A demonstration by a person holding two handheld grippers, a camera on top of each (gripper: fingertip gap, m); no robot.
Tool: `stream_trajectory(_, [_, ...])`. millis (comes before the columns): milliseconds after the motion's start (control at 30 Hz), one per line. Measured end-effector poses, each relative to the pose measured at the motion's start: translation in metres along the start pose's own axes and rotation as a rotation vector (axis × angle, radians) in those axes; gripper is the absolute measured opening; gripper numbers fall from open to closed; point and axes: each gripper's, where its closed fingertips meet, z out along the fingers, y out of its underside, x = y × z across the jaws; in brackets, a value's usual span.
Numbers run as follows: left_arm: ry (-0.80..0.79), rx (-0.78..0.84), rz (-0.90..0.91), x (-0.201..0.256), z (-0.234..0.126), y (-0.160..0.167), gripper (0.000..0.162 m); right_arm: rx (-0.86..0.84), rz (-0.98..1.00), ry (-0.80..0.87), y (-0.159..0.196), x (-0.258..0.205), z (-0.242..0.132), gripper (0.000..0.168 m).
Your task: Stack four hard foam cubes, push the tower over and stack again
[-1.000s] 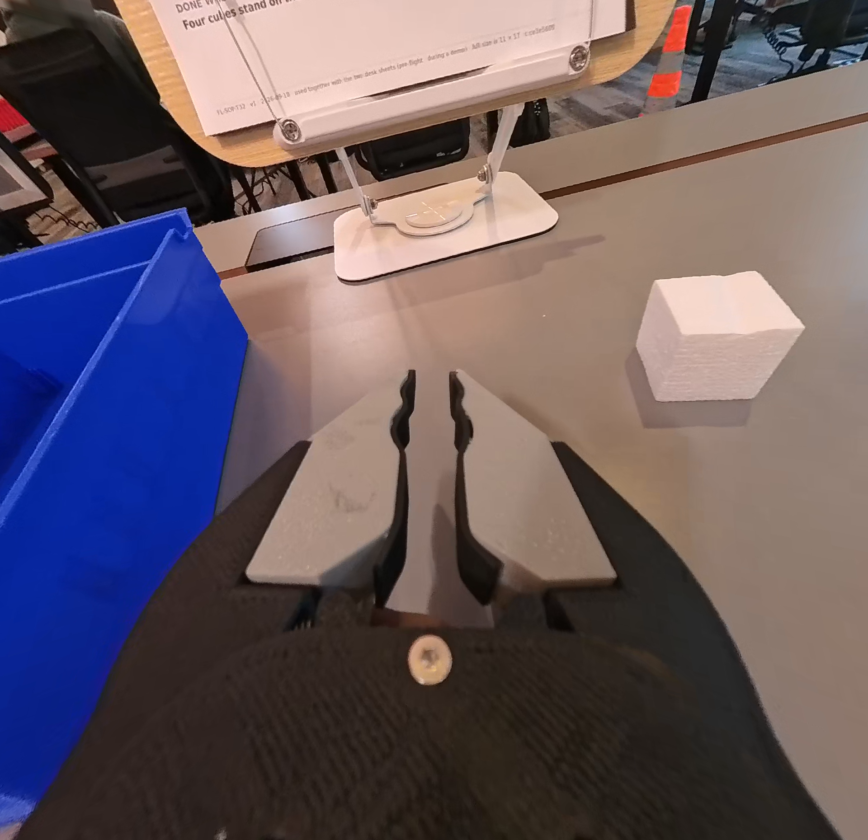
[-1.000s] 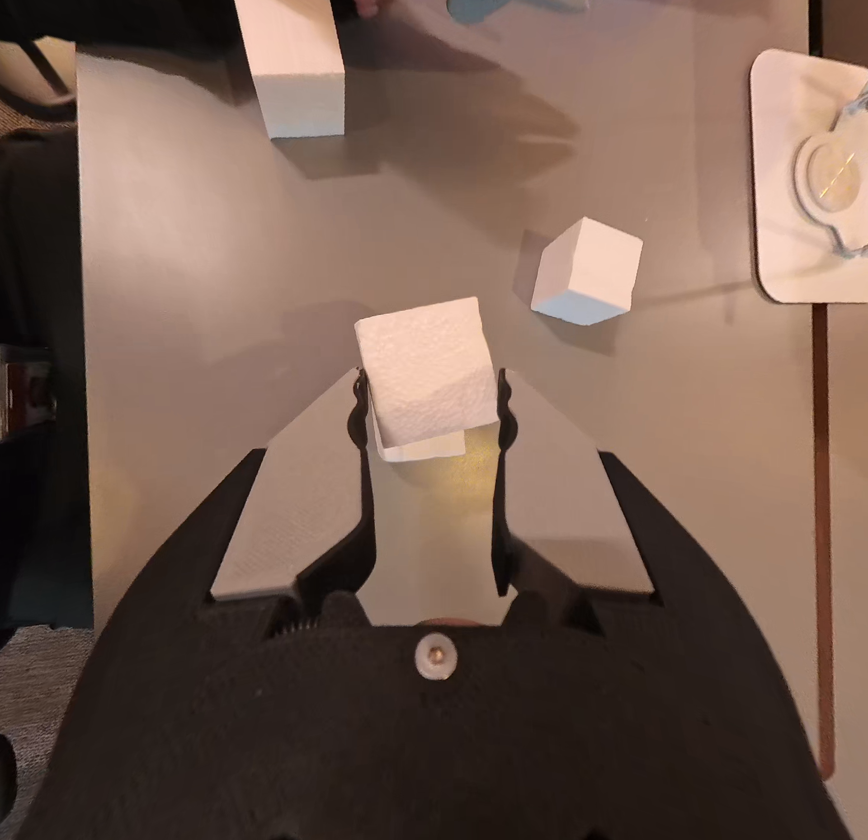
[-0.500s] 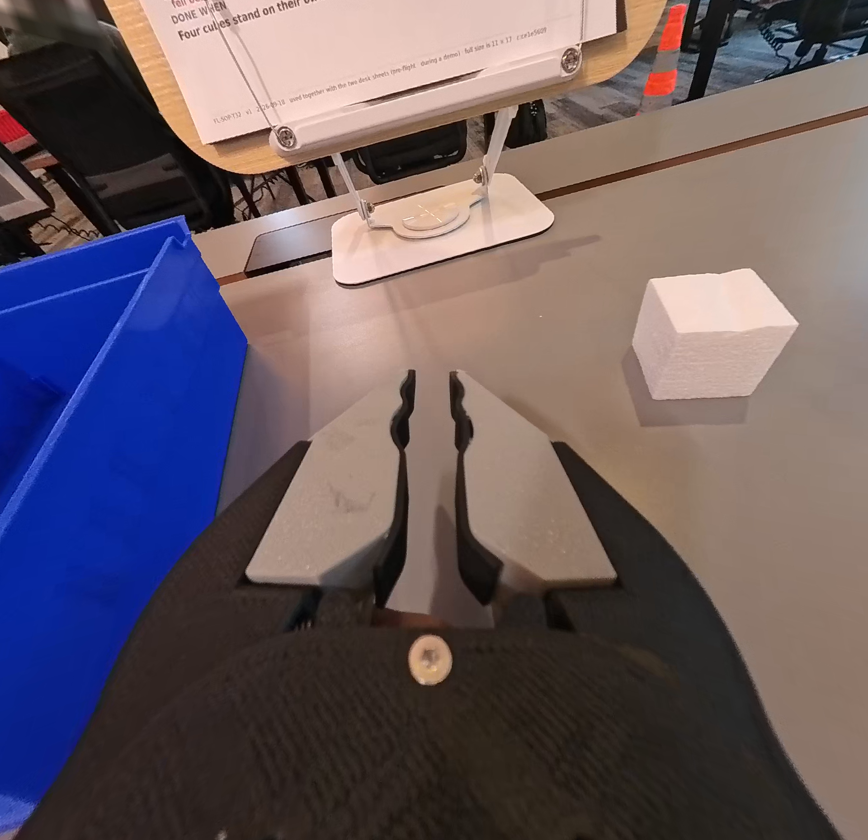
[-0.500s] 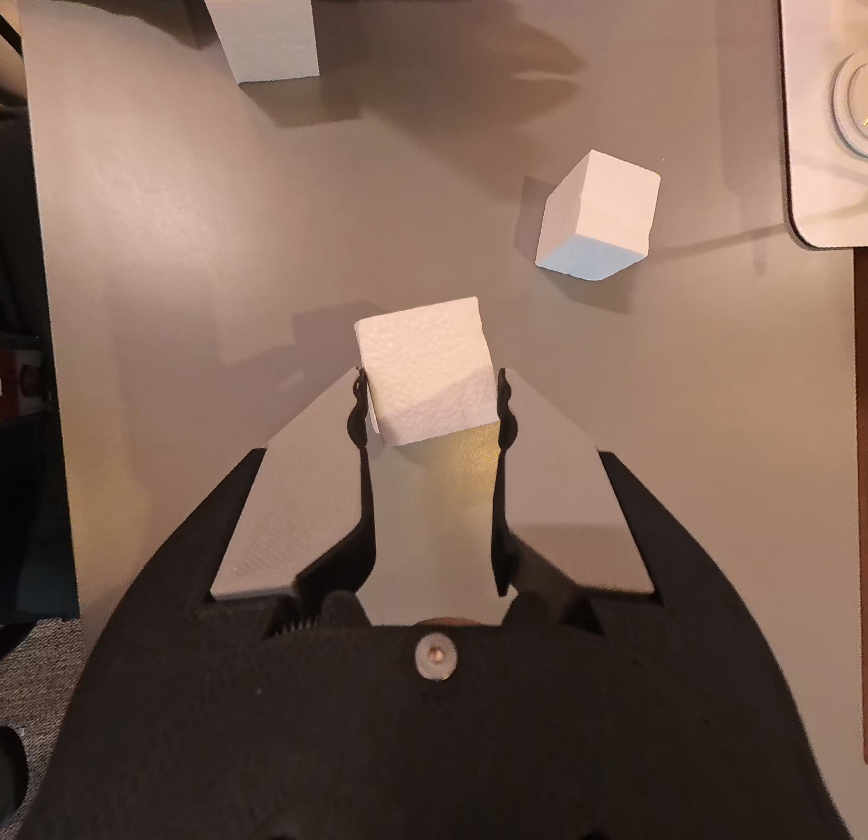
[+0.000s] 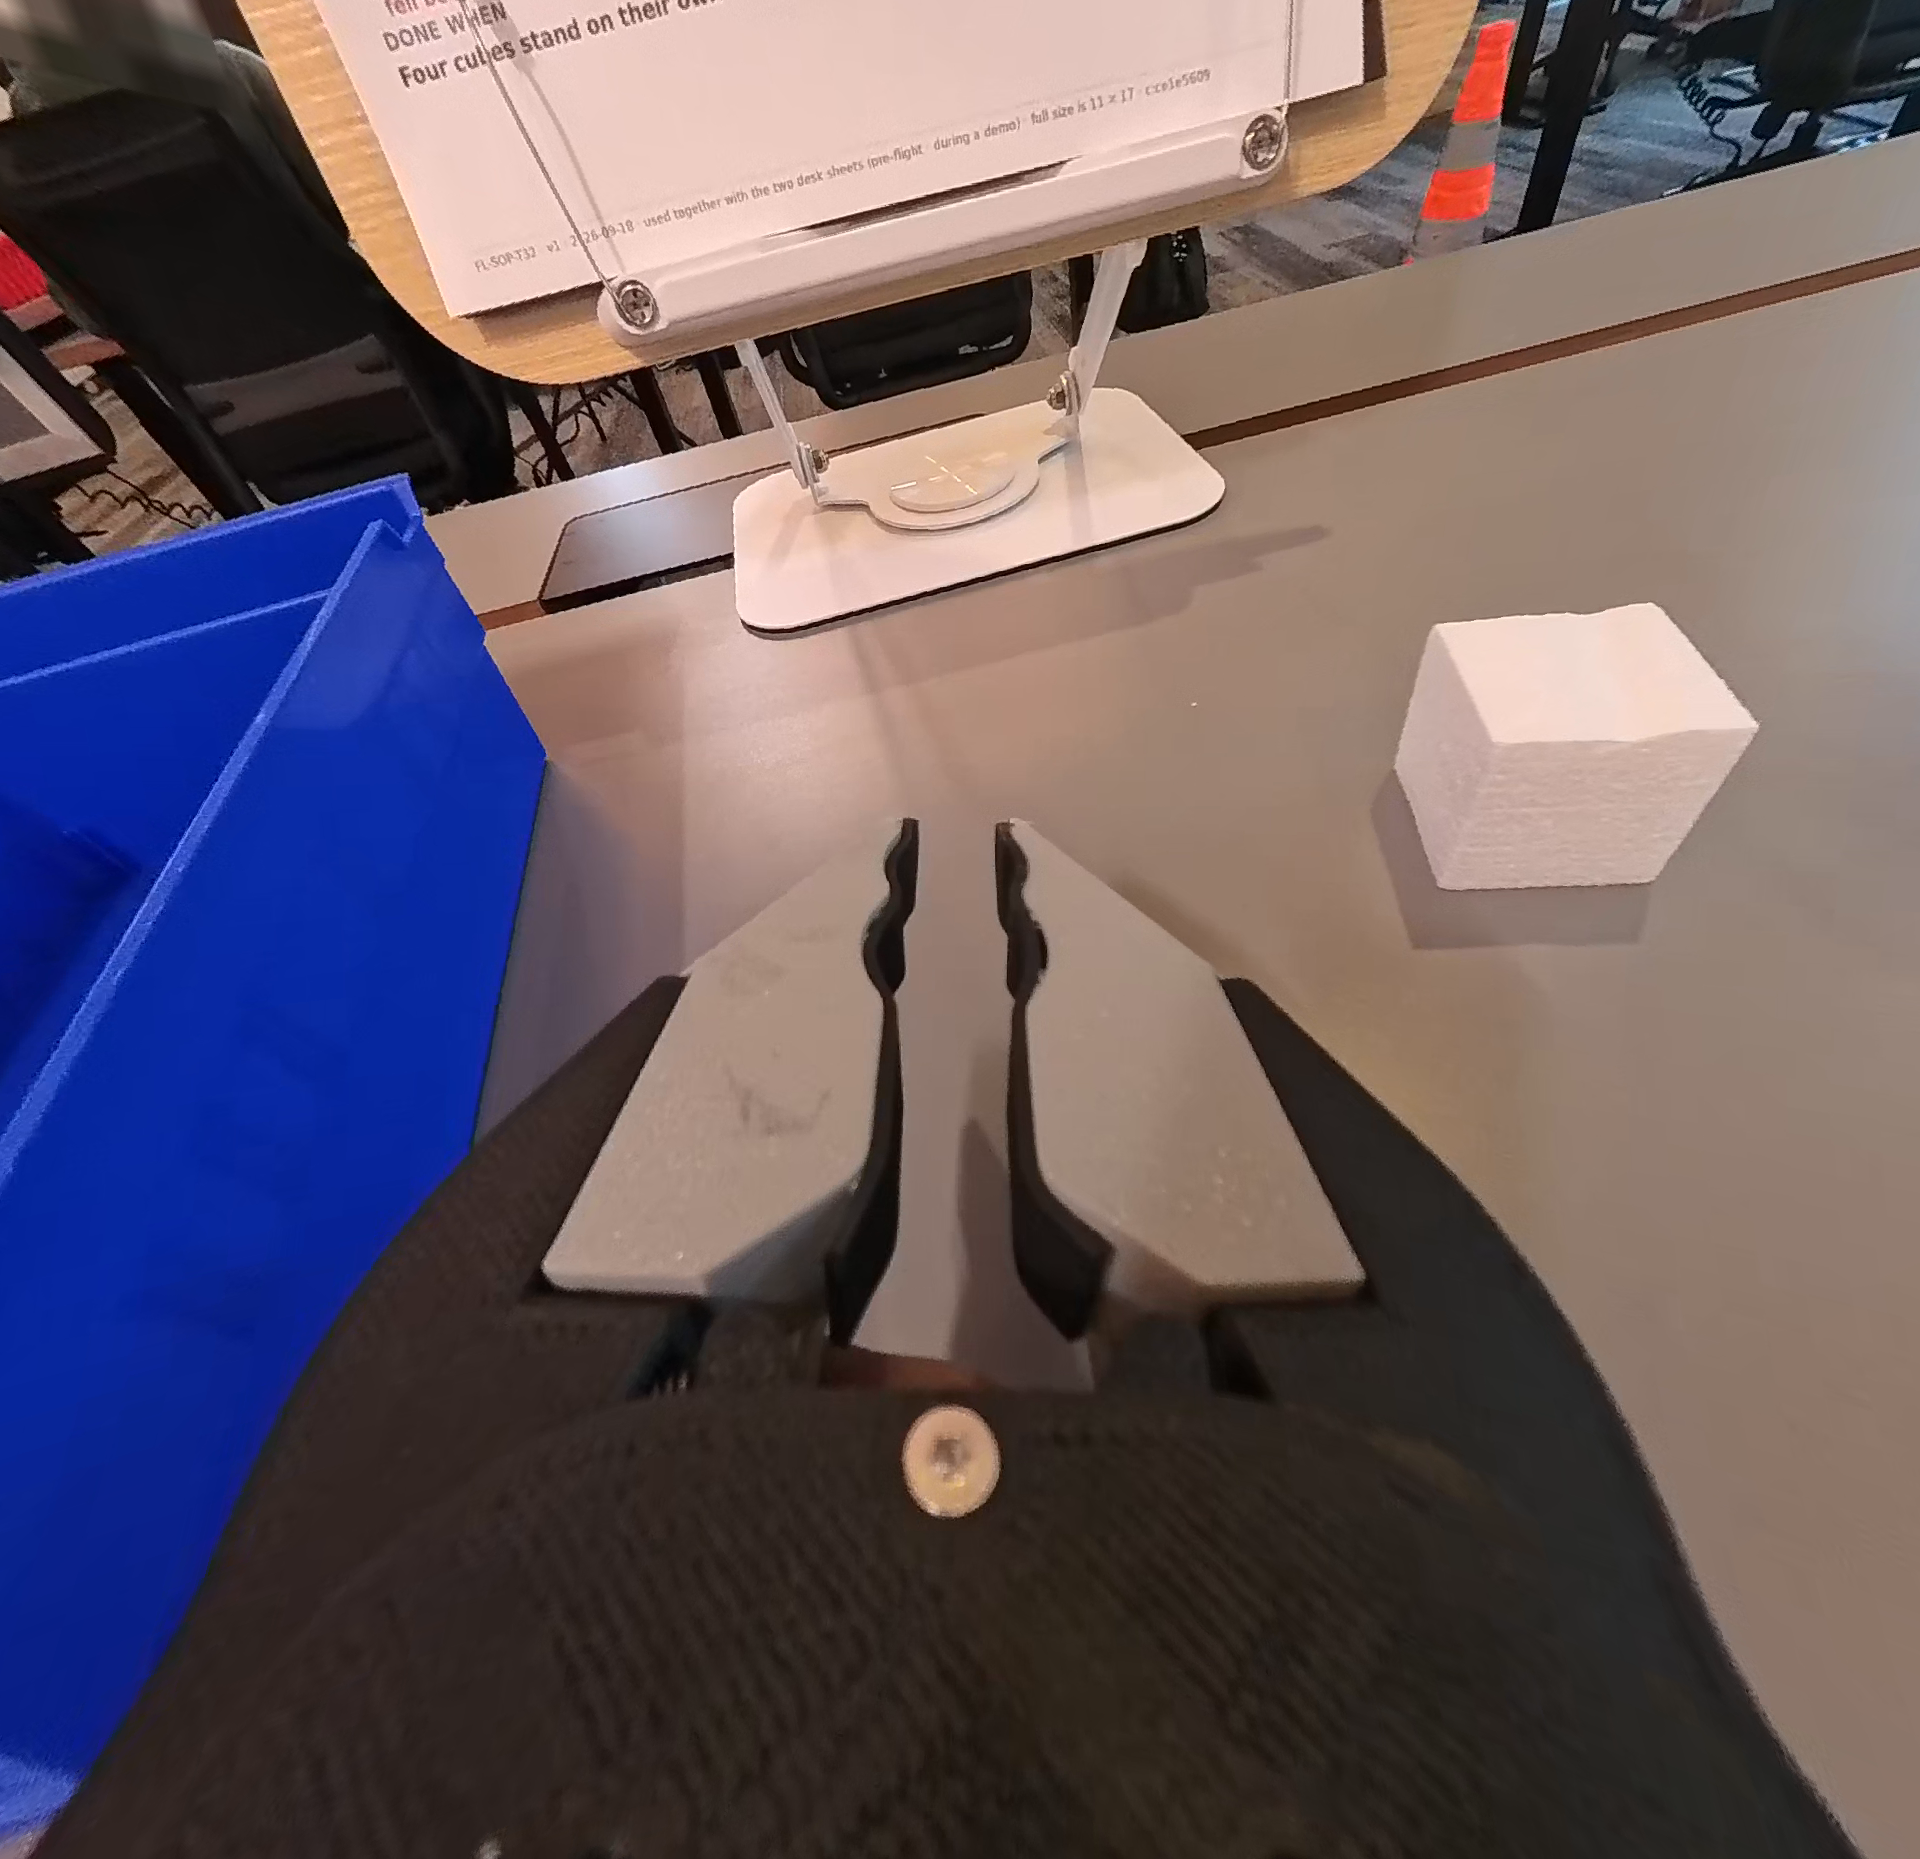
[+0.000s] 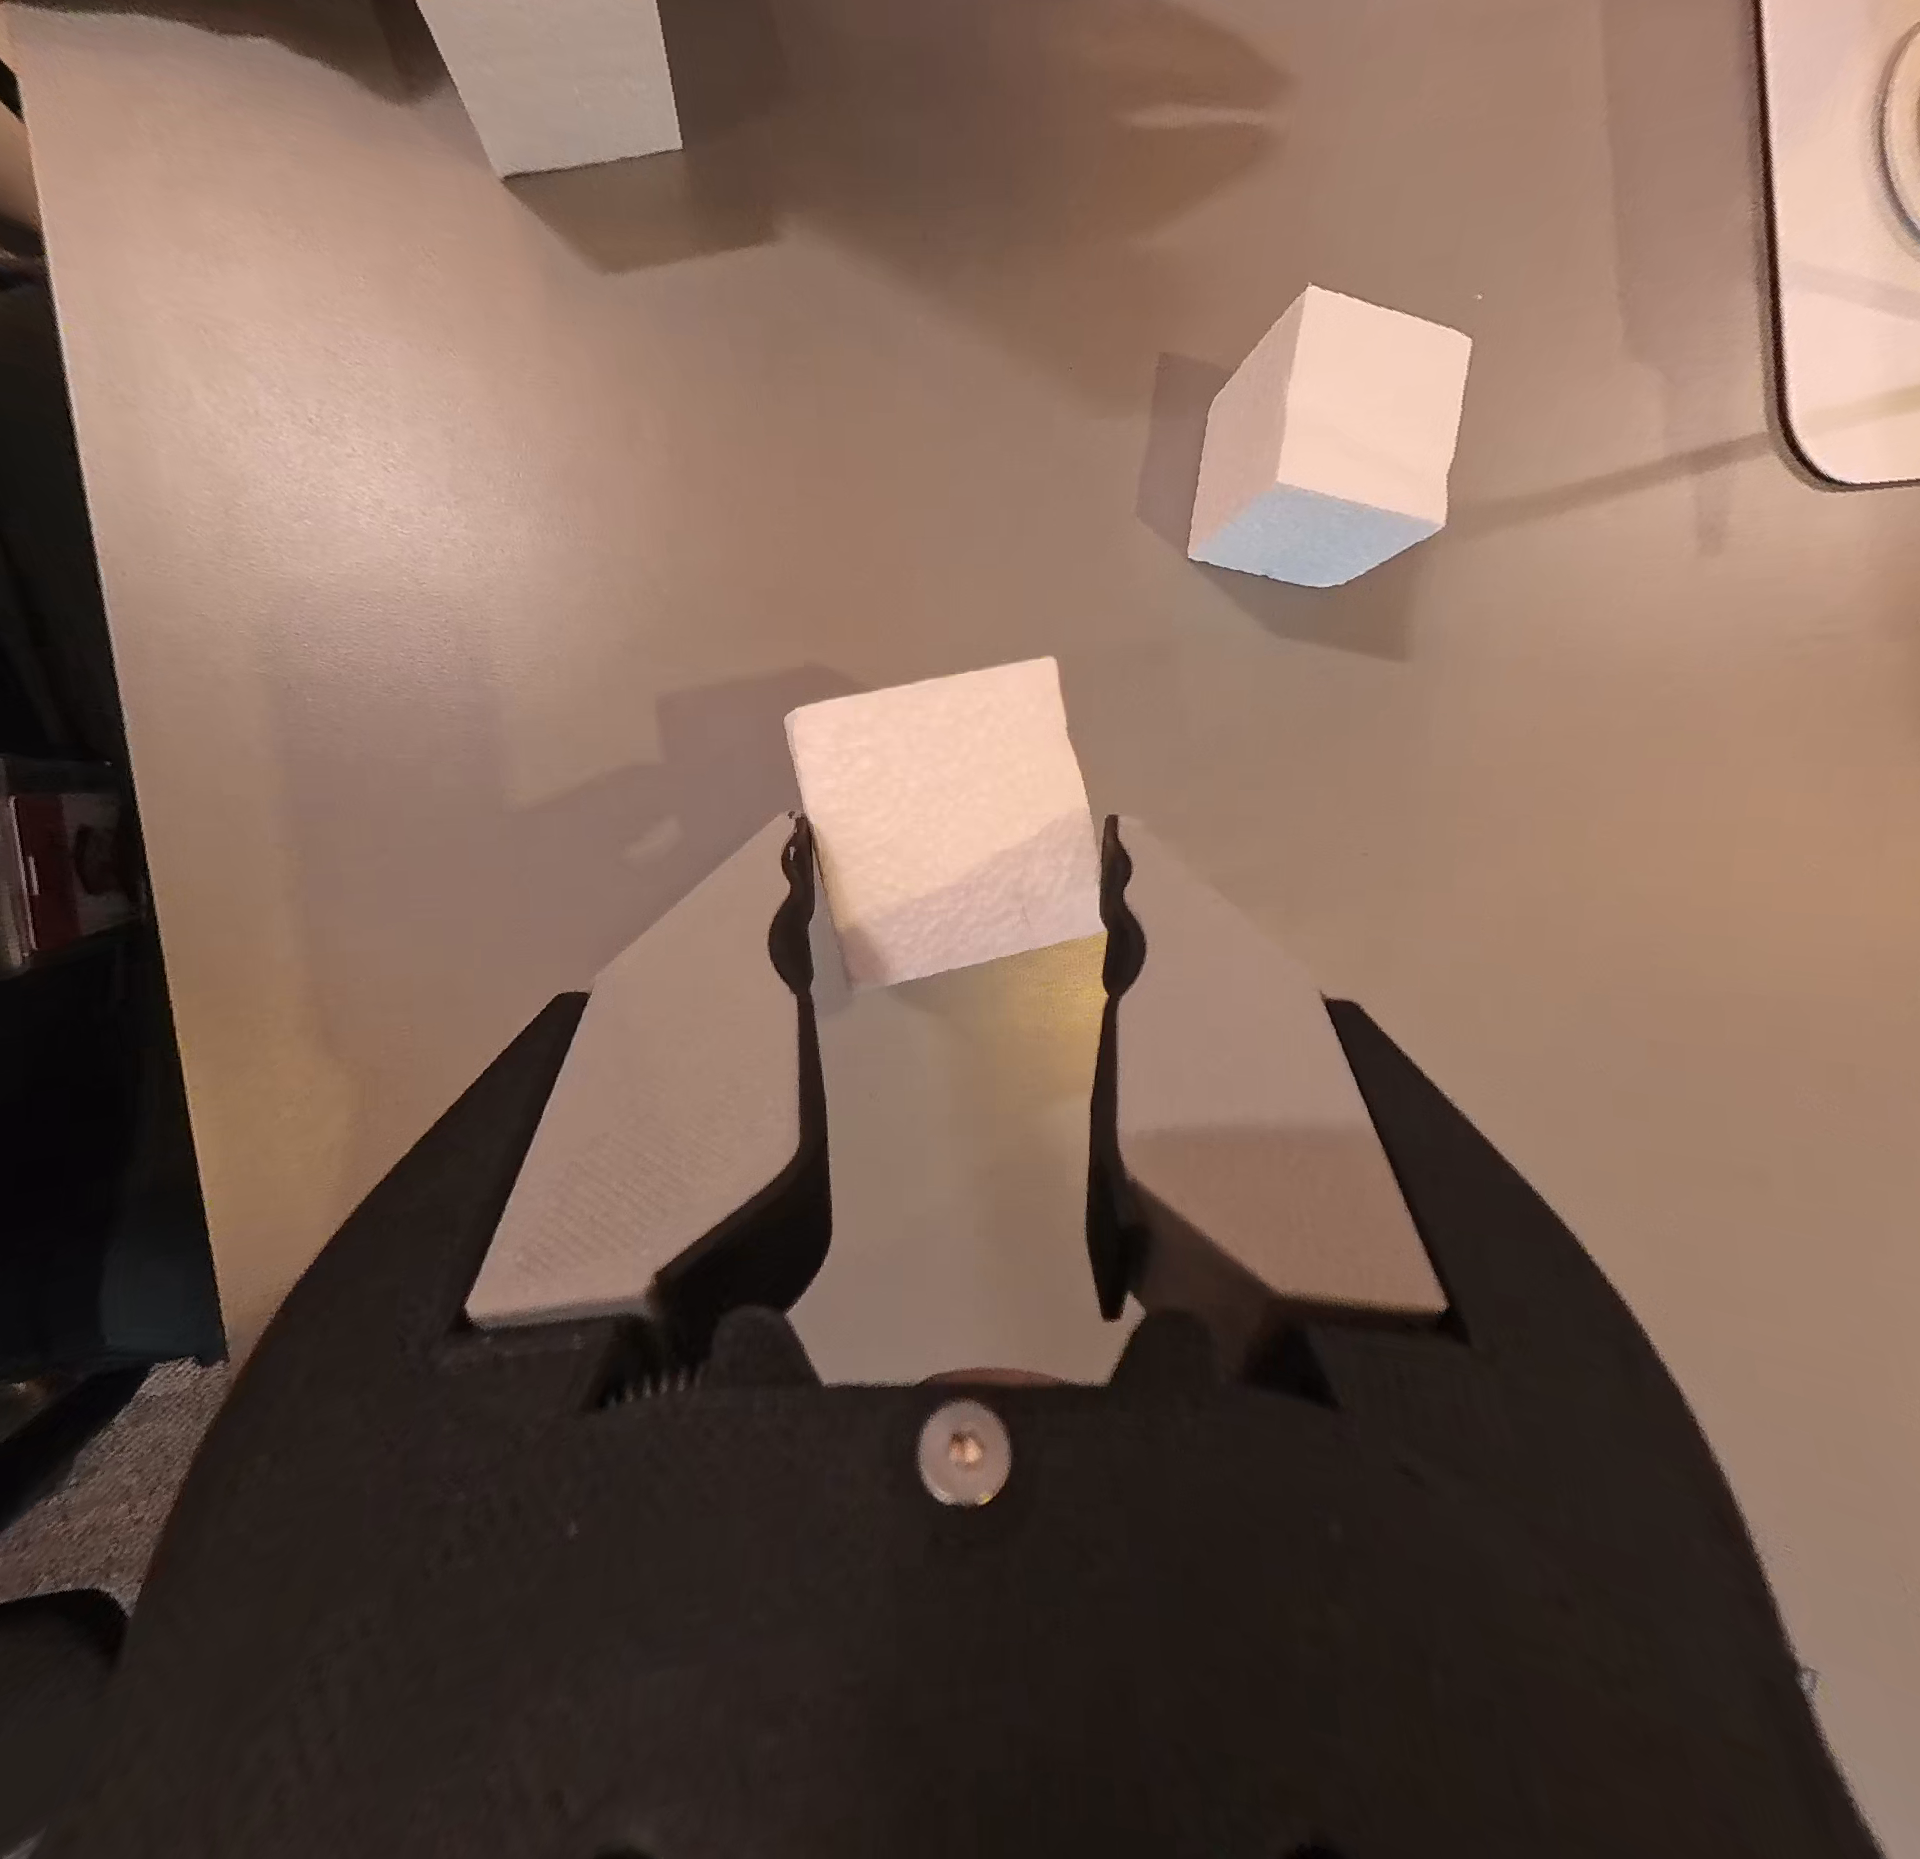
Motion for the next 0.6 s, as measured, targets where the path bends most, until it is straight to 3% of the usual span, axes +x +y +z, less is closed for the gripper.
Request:
stream_trajectory(367, [0.003, 0.0, -0.001, 0.0, 0.0, 0.0, 0.014, 0.001, 0.013, 0.009, 0.0, 0.001, 0.003, 0.057])
stream_trajectory(600, [-0.001, 0.007, -0.013, -0.002, -0.001, -0.002, 0.014, 0.123, 0.036, 0.026, -0.02, 0.003, -0.016, 0.068])
